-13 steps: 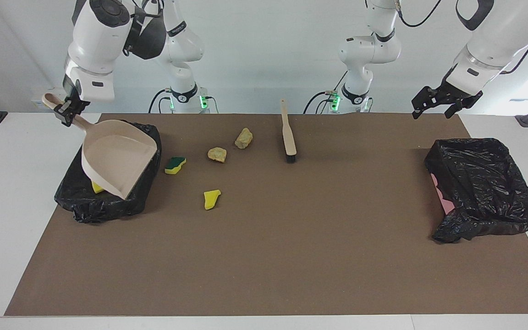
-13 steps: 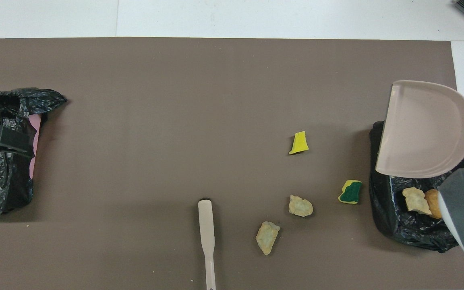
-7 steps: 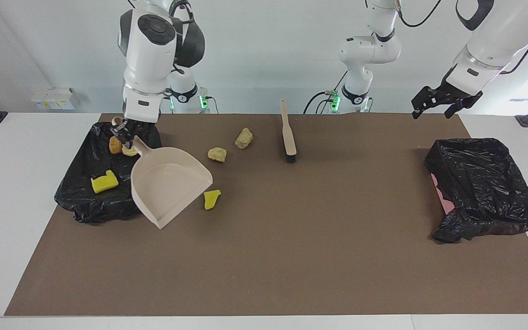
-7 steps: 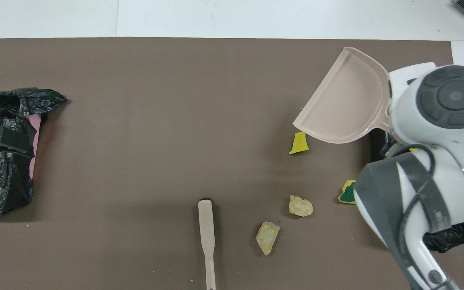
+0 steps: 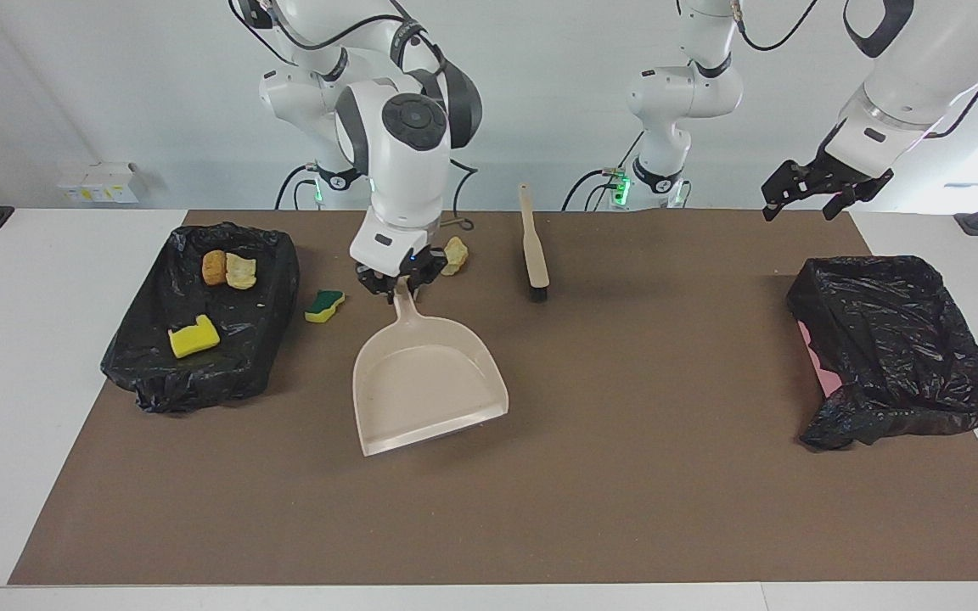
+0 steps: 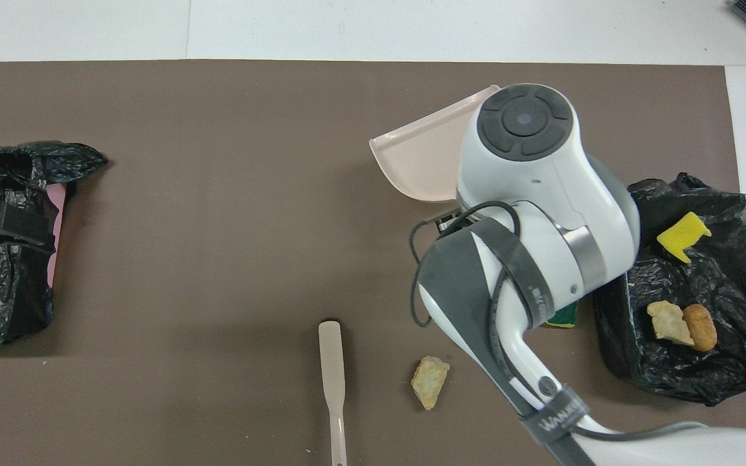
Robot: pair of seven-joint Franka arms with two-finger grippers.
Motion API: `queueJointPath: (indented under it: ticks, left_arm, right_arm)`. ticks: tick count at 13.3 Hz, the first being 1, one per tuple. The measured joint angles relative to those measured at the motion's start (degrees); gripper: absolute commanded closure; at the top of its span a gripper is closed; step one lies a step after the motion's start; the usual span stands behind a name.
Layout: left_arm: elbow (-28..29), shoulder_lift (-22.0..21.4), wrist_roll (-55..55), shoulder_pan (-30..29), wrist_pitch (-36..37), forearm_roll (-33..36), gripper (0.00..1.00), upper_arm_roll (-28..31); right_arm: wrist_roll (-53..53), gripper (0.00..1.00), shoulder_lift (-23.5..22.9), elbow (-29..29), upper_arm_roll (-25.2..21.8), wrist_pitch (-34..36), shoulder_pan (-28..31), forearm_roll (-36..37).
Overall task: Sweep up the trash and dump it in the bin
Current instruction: 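Carry the empty dustpan back to the mat centre with the right gripper, then lower the dustpan onto the mat and open the right gripper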
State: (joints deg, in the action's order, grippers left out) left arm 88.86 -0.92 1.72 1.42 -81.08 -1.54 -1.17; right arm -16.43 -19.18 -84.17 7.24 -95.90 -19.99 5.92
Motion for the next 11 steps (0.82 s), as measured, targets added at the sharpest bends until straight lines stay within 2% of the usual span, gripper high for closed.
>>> queueJointPath:
  ticks: [2, 5, 8, 11]
  left_arm:
    - [0.00, 0.00, 0.00, 0.01, 0.00, 0.00, 0.00, 0.00]
    - [0.01, 0.05, 0.00, 0.01, -0.01, 0.00, 0.00, 0.00]
    - [0.03, 0.21, 0.00, 0.02, -0.17, 0.00, 0.00, 0.00]
    - [0.03, 0.24, -0.08, 0.02, -0.19, 0.00, 0.00, 0.00]
  right_arm:
    - [-9.01, 1.00, -5.78, 5.39, 0.02, -1.49, -2.93, -3.11]
    - [-18.61, 1.00, -13.57, 11.25, 0.04, -4.33, -9.02, -3.82]
    - [-21.28, 1.00, -18.09, 13.60, 0.03, -8.43, -11.83, -6.50]
    - [-21.30, 1.00, -20.48, 13.98, 0.05, -10.33, -12.80, -7.05]
